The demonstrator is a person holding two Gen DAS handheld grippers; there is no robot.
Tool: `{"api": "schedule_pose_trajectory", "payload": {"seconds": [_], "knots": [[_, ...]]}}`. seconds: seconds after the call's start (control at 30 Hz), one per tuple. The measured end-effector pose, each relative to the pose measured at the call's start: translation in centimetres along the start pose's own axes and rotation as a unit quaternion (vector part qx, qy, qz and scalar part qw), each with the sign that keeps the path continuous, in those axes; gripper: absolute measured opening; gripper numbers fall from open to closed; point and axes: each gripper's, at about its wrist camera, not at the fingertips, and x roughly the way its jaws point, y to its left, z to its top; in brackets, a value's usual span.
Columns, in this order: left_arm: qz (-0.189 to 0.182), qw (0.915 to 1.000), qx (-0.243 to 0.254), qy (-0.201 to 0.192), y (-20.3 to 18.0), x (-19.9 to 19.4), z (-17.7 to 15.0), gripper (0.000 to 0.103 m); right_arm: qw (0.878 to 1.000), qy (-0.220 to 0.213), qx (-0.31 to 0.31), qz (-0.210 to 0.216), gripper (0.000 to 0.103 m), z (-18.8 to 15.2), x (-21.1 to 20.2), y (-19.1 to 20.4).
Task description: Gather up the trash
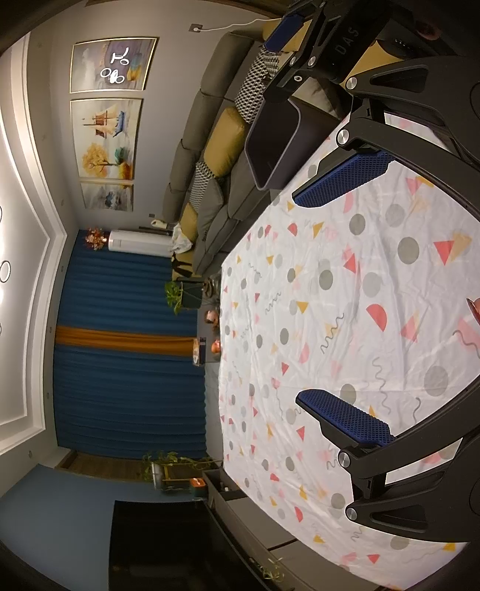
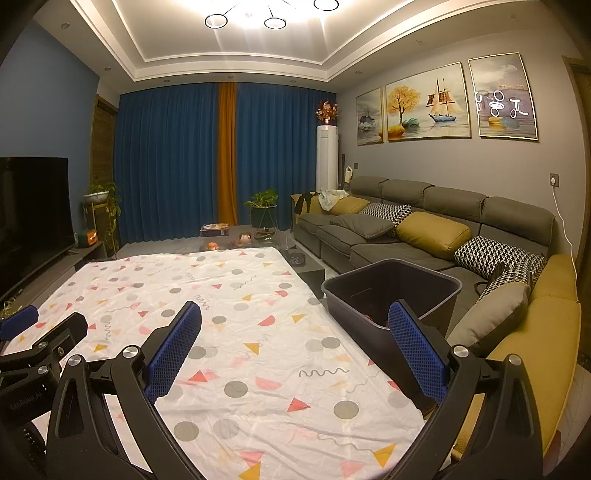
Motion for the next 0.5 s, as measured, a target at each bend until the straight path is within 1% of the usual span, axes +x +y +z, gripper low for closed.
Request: {"api": "schedule_pose_trajectory", "payload": {"seconds": [0.5], "knots": [[0.001, 1.0, -0.002, -0.003, 0.07, -0.26, 0.09, 0.097, 1.0, 0.0, -0.001, 0.001, 0.097, 0.01, -0.01, 0.14]]}}
